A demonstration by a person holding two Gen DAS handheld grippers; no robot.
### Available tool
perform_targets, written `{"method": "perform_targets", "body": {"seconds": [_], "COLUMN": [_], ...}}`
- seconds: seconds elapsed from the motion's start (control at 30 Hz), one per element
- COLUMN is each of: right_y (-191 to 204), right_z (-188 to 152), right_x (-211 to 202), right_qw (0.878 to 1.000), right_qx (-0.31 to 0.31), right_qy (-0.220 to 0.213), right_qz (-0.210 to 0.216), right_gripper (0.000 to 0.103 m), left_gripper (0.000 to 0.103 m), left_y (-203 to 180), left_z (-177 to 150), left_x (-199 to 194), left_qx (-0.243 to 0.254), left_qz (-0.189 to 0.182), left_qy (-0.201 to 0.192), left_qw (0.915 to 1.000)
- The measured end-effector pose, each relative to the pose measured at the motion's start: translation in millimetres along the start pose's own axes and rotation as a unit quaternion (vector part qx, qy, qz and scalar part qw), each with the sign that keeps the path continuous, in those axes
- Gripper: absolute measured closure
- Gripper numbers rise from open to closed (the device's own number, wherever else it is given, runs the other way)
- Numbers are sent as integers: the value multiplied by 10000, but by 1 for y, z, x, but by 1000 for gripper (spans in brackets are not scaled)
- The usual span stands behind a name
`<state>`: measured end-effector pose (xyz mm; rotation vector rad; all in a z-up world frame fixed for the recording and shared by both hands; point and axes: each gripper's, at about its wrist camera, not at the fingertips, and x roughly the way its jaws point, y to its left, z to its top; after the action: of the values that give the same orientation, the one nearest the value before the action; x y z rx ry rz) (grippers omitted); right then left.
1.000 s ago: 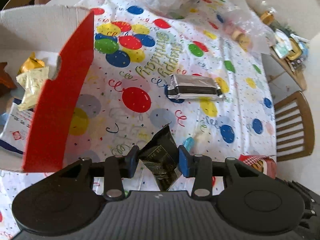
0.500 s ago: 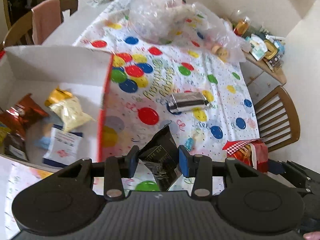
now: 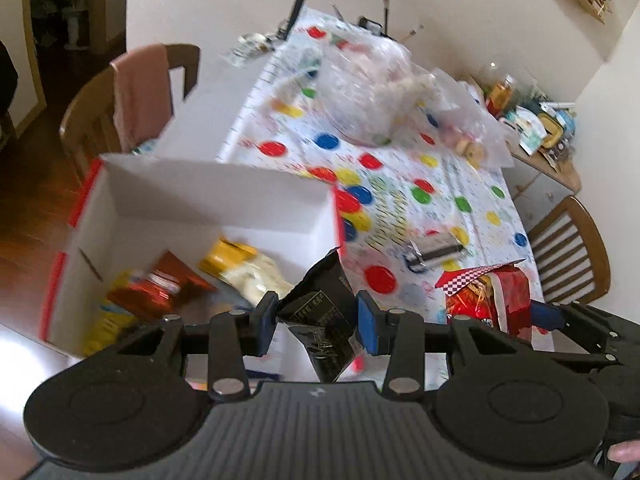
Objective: Organize snacks
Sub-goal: 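Carry the red packet and dark wrapper over the box with both grippers, then lower both snacks into the box and open both grippers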
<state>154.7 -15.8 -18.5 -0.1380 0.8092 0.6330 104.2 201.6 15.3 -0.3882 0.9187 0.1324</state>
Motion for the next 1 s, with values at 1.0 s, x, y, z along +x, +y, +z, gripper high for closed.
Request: {"method": "perform_targets", "body": {"seconds": [1.0], "right_y": [125], "right_z": [14], "right_x": [155], "right_qw": [9962], "right_qx": [-564], "right_qy": [658], "right_qz": [-87], "right_gripper": [33], "left_gripper": [62], "left_y": [131], "left_z": [2], "left_x": [59], "left_qx": [750], "left_qz": [936], "left_qy": [567], "left_qw": [9912]}}
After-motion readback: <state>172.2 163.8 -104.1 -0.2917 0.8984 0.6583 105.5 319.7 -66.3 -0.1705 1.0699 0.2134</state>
